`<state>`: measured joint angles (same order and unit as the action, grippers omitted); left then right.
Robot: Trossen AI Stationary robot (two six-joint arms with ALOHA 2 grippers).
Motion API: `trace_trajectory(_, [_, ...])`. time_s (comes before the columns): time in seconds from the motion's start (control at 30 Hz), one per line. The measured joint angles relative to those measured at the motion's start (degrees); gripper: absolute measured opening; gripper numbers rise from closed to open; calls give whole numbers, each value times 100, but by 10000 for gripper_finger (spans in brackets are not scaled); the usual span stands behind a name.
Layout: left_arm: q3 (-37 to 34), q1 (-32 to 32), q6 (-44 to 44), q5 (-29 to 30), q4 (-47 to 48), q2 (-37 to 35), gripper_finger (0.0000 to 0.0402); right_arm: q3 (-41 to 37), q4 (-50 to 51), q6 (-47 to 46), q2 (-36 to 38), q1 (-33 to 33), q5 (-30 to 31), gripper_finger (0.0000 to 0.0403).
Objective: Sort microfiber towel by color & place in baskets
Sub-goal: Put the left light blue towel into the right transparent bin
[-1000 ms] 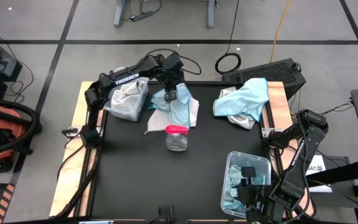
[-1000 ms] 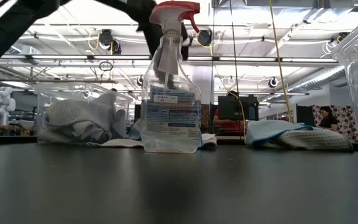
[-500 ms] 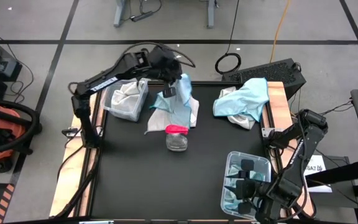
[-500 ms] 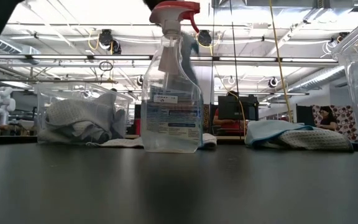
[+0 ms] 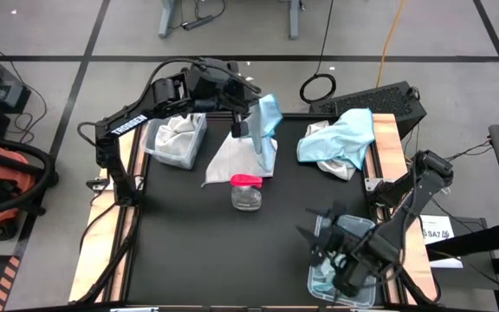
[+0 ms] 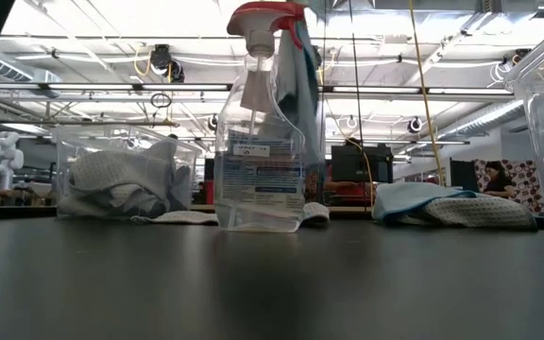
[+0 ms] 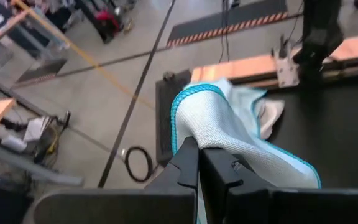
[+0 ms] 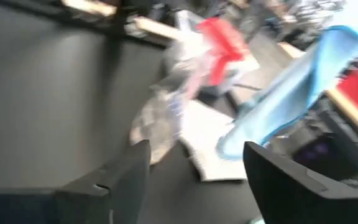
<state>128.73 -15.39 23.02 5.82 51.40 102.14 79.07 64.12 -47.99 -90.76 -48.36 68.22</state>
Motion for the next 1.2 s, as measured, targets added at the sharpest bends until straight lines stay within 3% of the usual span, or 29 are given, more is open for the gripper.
trace_trajectory(0.23, [0, 199, 5, -233, -369, 1, 3, 0, 53, -87, 0, 771, 452, 297])
trace_trajectory(0.57, [-2, 482, -3, -551, -687, 2, 3, 0, 52, -42, 0, 1656, 705, 298])
trace_trajectory(0.87, [-2, 694, -11, -829, -1103, 3, 3, 0, -85, 78, 0, 2052, 702, 297])
trace_trajectory(1.2, [-4, 723, -14, -876, -1292, 3, 3, 0, -1934, 2051, 0, 1910, 503, 297])
